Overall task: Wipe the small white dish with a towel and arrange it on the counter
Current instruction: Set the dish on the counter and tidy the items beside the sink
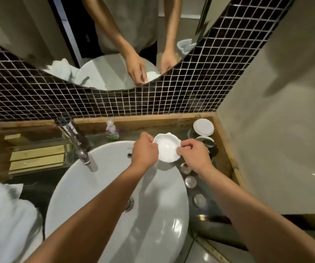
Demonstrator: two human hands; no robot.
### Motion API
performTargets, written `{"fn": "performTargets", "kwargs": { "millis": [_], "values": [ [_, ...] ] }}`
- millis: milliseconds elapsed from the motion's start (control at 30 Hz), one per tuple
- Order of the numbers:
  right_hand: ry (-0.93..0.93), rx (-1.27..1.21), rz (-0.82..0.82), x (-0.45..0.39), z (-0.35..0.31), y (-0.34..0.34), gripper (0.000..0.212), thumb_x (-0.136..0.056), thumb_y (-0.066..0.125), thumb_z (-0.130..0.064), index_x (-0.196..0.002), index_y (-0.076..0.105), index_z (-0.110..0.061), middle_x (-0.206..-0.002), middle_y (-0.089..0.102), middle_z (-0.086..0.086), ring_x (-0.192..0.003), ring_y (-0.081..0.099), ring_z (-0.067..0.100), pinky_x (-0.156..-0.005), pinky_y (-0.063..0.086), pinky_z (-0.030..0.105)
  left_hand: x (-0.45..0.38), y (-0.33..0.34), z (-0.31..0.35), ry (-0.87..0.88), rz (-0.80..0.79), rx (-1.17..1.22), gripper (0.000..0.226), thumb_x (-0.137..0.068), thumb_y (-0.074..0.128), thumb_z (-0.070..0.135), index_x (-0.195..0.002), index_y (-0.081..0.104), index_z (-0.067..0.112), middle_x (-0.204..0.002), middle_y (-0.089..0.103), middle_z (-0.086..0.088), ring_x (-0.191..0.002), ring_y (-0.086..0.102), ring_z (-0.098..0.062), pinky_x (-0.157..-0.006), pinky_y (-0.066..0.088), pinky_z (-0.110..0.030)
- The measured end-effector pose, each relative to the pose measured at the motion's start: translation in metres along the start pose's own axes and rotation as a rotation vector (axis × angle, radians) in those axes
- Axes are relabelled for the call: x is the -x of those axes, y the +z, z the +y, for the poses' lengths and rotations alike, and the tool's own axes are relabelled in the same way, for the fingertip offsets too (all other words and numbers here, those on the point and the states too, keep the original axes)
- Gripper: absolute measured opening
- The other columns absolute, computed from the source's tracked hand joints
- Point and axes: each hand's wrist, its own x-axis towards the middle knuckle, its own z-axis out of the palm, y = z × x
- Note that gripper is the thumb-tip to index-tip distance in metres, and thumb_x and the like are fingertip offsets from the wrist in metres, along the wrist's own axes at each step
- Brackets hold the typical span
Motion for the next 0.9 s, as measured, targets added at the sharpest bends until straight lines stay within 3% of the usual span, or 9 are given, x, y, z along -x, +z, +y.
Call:
{"fn": "performTargets", "kwargs": {
  "millis": [100, 200, 267, 333, 400, 567, 700, 900],
  "values": [
    [-0.012, 0.024, 0.013, -0.021, 0.005, -0.001, 0.010, -0.090, 0.065, -0.013, -0.092, 0.074, -0.017, -0.087, 0.071, -0.002, -0.080, 0.066, 0.017, -0.080, 0.060, 0.039, -0.008, 0.015, 0.006, 0.054, -0.039, -0.120, 0.014, -0.095, 0.053, 0.012, -0.105, 0.046, 0.019, -0.098, 0.058, -0.001, -0.082, 0.054, -0.016, -0.055, 0.038, -0.022],
    [-0.039, 0.102, 0.030, -0.043, 0.007, 0.001, 0.016, -0.094, 0.059, -0.010, -0.097, 0.074, -0.014, -0.092, 0.072, 0.003, -0.075, 0.063, 0.016, -0.073, 0.059, 0.035, -0.022, 0.029, 0.009, 0.080, -0.085, -0.253, 0.023, -0.095, 0.056, 0.015, -0.113, 0.044, 0.019, -0.098, 0.053, -0.001, -0.084, 0.051, -0.017, -0.067, 0.040, -0.026],
    [-0.033, 0.152, 0.037, -0.059, 0.008, 0.005, 0.023, -0.095, 0.059, -0.012, -0.114, 0.073, -0.015, -0.108, 0.071, 0.004, -0.085, 0.062, 0.016, -0.082, 0.054, 0.028, -0.033, 0.036, 0.007, 0.023, -0.123, -0.320, 0.028, -0.095, 0.056, 0.021, -0.119, 0.044, 0.016, -0.100, 0.053, -0.003, -0.086, 0.053, -0.019, -0.070, 0.043, -0.030],
    [-0.031, 0.189, 0.028, -0.073, 0.009, 0.009, 0.031, -0.094, 0.060, -0.014, -0.123, 0.069, -0.014, -0.121, 0.069, 0.006, -0.100, 0.063, 0.021, -0.095, 0.053, 0.033, -0.043, 0.044, 0.002, -0.008, -0.136, -0.364, 0.028, -0.095, 0.055, 0.028, -0.118, 0.046, 0.015, -0.103, 0.059, -0.006, -0.086, 0.056, -0.021, -0.070, 0.047, -0.032],
    [-0.031, 0.248, 0.015, -0.082, 0.010, 0.013, 0.034, -0.093, 0.062, -0.016, -0.127, 0.066, -0.013, -0.125, 0.067, 0.008, -0.109, 0.062, 0.025, -0.097, 0.051, 0.035, -0.051, 0.050, -0.001, -0.003, -0.127, -0.373, 0.026, -0.095, 0.053, 0.032, -0.113, 0.049, 0.014, -0.104, 0.063, -0.008, -0.086, 0.059, -0.024, -0.068, 0.049, -0.033],
    [-0.045, 0.342, -0.112, -0.098, 0.014, 0.021, 0.042, -0.091, 0.063, -0.019, -0.132, 0.061, -0.012, -0.126, 0.066, 0.009, -0.101, 0.056, 0.019, -0.081, 0.044, 0.025, -0.071, 0.066, -0.008, 0.018, -0.115, -0.487, 0.033, -0.092, 0.053, 0.041, -0.111, 0.055, 0.014, -0.106, 0.065, -0.009, -0.096, 0.058, -0.027, -0.078, 0.045, -0.035],
    [-0.093, 0.493, -0.189, -0.114, 0.014, 0.025, 0.037, -0.090, 0.061, -0.016, -0.127, 0.062, -0.011, -0.122, 0.062, 0.015, -0.099, 0.058, 0.026, -0.078, 0.042, 0.027, -0.085, 0.076, -0.014, 0.059, -0.126, -0.605, 0.032, -0.093, 0.050, 0.041, -0.110, 0.057, 0.015, -0.104, 0.066, -0.005, -0.097, 0.057, -0.024, -0.092, 0.036, -0.036],
    [-0.092, 0.583, -0.250, -0.129, 0.013, 0.030, 0.035, -0.087, 0.064, -0.010, -0.122, 0.059, -0.008, -0.119, 0.059, 0.014, -0.099, 0.056, 0.024, -0.082, 0.048, 0.032, -0.101, 0.081, -0.017, 0.137, -0.141, -0.674, 0.026, -0.097, 0.045, 0.034, -0.107, 0.057, 0.014, -0.099, 0.067, -0.006, -0.093, 0.059, -0.023, -0.090, 0.034, -0.035]
  ]
}}
